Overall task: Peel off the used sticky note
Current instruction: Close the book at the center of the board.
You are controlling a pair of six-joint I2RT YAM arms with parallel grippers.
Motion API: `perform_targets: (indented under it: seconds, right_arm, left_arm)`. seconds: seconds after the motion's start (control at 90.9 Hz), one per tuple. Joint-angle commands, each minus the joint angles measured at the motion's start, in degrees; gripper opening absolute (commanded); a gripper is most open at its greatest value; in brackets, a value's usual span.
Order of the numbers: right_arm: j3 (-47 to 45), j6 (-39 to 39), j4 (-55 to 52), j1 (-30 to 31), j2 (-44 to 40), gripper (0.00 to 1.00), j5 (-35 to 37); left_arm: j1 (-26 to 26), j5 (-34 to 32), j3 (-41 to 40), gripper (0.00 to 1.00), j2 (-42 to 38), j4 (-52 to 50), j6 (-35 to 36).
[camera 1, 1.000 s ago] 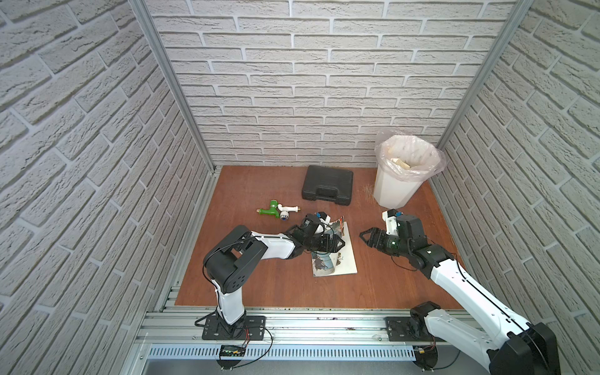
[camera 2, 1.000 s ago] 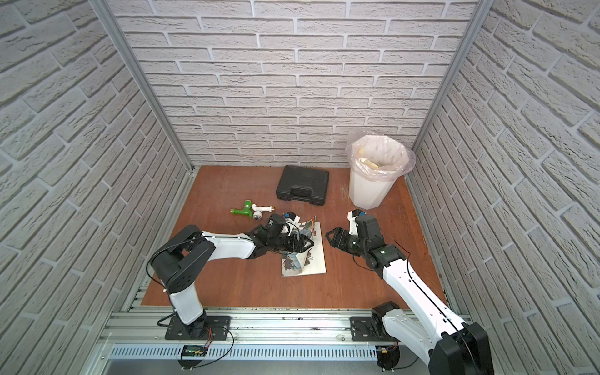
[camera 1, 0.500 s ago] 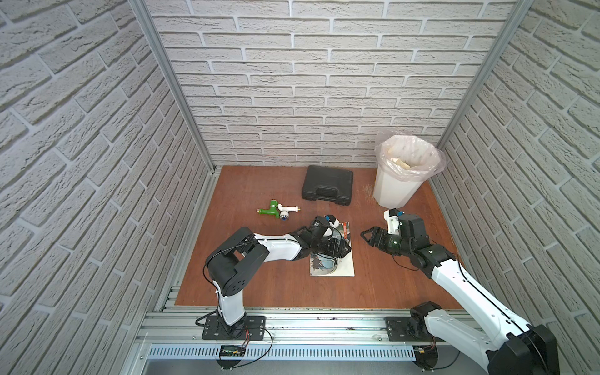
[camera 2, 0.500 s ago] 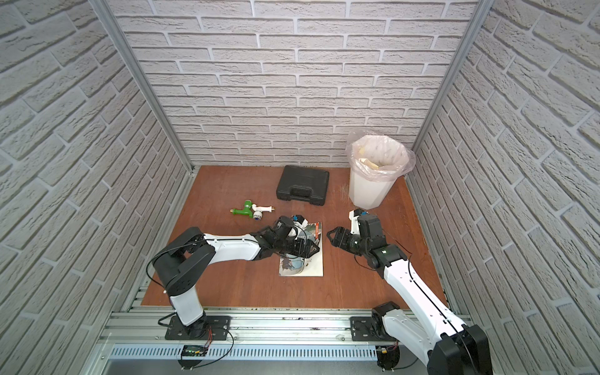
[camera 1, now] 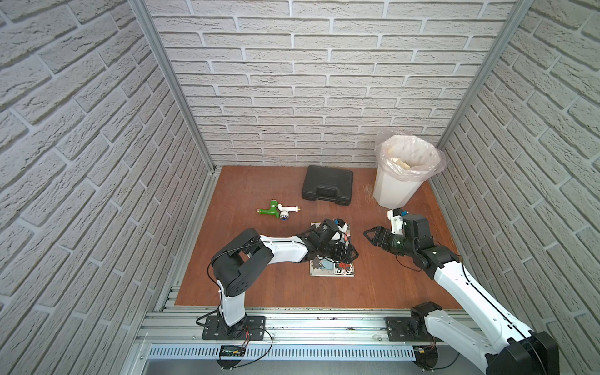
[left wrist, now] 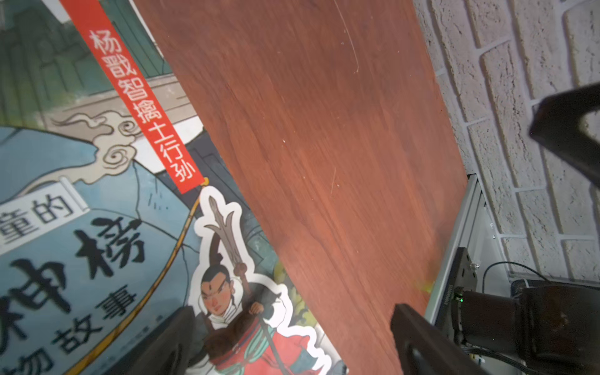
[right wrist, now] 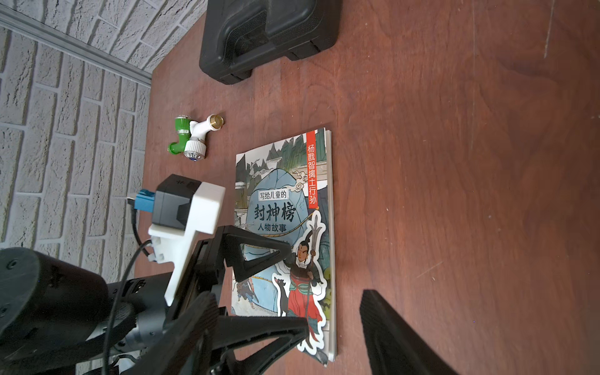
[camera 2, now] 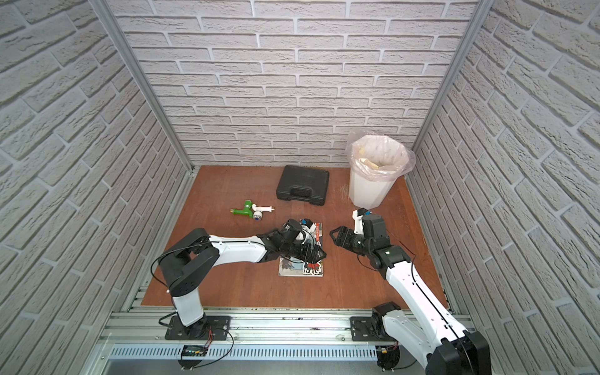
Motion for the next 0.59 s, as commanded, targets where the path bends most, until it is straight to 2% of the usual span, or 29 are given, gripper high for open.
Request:
perform_targets:
  seconds: [0.0, 0.242, 0.583]
  right_arm:
    - [1.14, -1.13, 0.92, -0.58, -1.17, 0.75, -1.29]
    - [0.91, -3.00, 3.15, -0.89, -4.07, 0.76, -0.37]
    - [-4.37, -9.42, 11.63, -0.98, -14.80, 0.81, 11.26]
  left_arm:
    - [-0.04, -0.28, 0.33, 0.98, 2.73, 3.87, -2.10]
    - [-0.05, -2.68, -2.60, 0.98, -0.30, 7.55, -2.72]
    - [2.18, -11.15, -8.65, 0.98, -14.94, 4.66, 2.51]
